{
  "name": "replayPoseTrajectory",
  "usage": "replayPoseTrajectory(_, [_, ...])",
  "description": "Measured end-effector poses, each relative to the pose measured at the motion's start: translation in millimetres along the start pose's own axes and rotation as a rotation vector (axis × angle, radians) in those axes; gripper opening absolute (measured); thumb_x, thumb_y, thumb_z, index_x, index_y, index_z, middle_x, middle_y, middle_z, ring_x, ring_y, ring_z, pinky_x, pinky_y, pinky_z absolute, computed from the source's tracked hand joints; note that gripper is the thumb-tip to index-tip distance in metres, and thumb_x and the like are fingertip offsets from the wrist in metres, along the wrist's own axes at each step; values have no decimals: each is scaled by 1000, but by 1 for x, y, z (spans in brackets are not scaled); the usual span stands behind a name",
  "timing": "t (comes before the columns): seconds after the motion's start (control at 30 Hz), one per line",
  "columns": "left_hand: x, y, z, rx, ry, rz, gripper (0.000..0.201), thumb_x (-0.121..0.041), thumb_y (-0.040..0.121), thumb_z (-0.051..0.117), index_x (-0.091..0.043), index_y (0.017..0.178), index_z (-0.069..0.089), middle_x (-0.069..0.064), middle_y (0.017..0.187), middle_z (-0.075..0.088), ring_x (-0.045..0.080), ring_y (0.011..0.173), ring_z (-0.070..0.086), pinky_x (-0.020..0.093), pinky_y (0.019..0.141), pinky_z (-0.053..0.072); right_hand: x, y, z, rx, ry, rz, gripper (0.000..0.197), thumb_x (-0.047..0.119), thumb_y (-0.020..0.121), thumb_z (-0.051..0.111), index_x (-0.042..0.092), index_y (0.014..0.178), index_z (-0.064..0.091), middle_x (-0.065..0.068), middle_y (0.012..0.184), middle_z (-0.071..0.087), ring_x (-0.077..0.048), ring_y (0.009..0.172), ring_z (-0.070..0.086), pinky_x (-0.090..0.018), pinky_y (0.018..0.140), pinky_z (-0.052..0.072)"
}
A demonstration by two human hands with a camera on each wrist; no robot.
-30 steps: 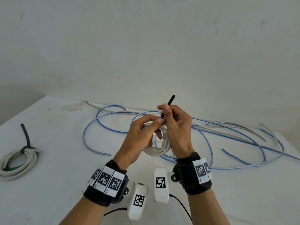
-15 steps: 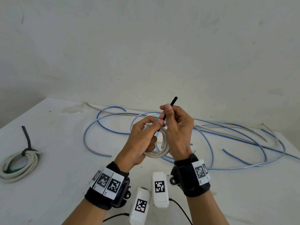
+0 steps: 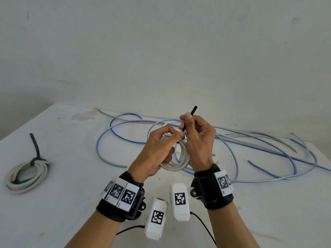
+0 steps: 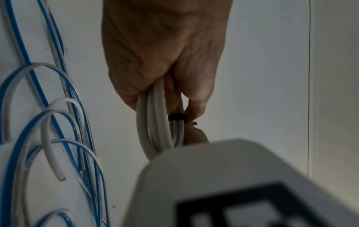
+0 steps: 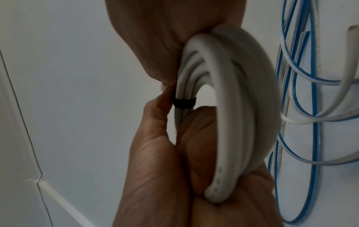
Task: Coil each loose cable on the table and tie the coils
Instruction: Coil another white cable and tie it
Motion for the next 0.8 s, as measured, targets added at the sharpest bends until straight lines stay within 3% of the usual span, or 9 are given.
replayPoseTrajectory(0.17, [1,-4,-5,-14,-41,7,26,-23,97,65,1,89,61,3,57,25,13,45,18,22,41,21,-4,1,7,121,-13,54,27,21,104,56,0,96,73,-6,73,63,-16,62,51,-31,62,46])
replayPoseTrajectory(0.33, [-7,3,-28,-76,-82,34,18,-23,94,70,-11,83,63,-2,55,33,11,45,24,22,40,23,14,2,15,322,-20,61,20,14,103,57,2,105,73,-10,88,74,-18,71,58,-25,68,51])
replayPoseTrajectory(0.4, [-10,5,-37,-75,-87,64,19,-28,90,74,-13,86,64,-4,56,46,10,45,36,24,46,37,20,0,18,368,13,65,17,8,102,57,0,107,71,-13,94,76,-17,78,65,-26,77,56])
replayPoseTrajectory(0.47, [-12,7,-45,-78,-33,91,35,-44,80,80,-15,96,69,-1,73,66,12,62,59,31,69,54,24,-1,18,358,39,61,16,7,101,58,1,105,72,-15,93,76,-18,77,68,-27,77,57])
replayPoseTrajectory(0.53, [-14,9,-56,-160,47,125,58,-60,67,80,-23,110,68,-2,102,73,12,91,69,30,85,56,28,-1,18,319,52,45,13,7,99,61,2,100,73,-16,91,77,-20,74,70,-28,75,59])
replayPoseTrajectory(0.6, [-22,5,-68,-320,148,193,65,-64,70,80,-28,121,62,-9,118,67,4,106,65,18,86,54,31,-1,15,250,61,23,12,8,99,63,2,97,73,-16,89,76,-21,73,70,-29,74,59])
replayPoseTrajectory(0.67, [-35,-4,-68,-413,224,295,55,-51,80,78,-25,124,57,-12,124,60,-2,110,60,7,77,48,32,0,12,171,83,11,13,9,99,64,-2,99,71,-17,88,76,-24,73,72,-32,75,60])
replayPoseTrajectory(0.73, [-41,-4,-55,-311,256,340,51,-47,82,77,-24,122,56,-12,124,60,-2,111,61,12,78,51,33,0,12,131,113,12,14,7,97,66,-6,100,69,-19,89,75,-28,76,74,-34,77,61])
replayPoseTrajectory(0.8, [-36,-2,-38,-83,275,285,56,-54,81,77,-26,125,57,-13,124,64,-1,112,63,22,85,55,35,-2,14,146,136,18,16,5,93,71,-9,99,67,-22,89,74,-31,78,74,-33,75,60])
Point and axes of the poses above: each hand's wrist, its own y-axis towards the middle knuckle, its own z-axis out of the palm, x = y × z, the point moved 8 cm from there along y, towards the middle knuckle
